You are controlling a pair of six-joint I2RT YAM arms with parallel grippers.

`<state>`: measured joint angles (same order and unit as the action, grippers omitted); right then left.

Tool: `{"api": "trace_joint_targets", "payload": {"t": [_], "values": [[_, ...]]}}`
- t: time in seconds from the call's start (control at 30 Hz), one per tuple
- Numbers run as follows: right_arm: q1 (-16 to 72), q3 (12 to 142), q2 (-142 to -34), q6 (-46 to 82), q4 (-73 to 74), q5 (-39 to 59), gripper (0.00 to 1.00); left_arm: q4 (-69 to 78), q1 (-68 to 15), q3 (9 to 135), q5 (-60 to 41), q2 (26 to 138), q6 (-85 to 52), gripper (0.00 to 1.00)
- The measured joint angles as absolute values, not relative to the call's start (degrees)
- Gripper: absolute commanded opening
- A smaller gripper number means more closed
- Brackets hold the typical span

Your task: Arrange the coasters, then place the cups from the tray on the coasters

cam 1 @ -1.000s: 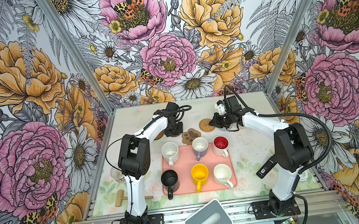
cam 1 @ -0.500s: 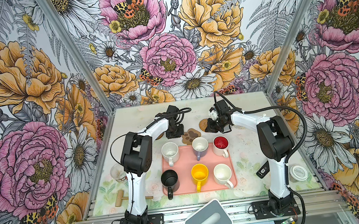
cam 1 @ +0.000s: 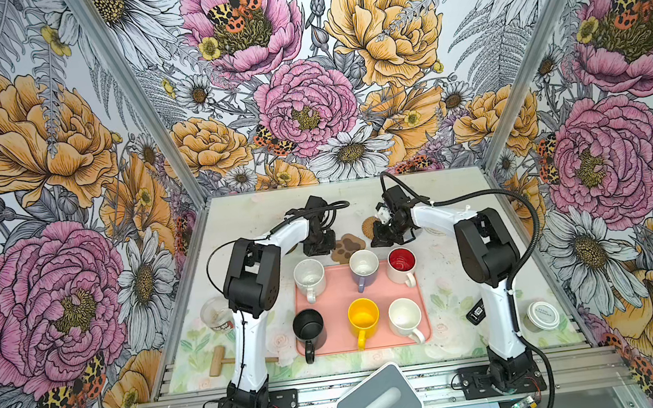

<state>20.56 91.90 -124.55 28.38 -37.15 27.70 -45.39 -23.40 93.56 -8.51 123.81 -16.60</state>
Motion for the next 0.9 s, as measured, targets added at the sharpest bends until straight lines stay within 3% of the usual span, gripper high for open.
{"api": "trace_joint_targets", "payload": {"t": [0.9], "values": [[22.8, 99.0, -130.2, 27.9, -40.6, 28.1, 0.00, -42.9, -23.7, 96.2, -11.0, 126.6, -19.9, 0.00]]}}
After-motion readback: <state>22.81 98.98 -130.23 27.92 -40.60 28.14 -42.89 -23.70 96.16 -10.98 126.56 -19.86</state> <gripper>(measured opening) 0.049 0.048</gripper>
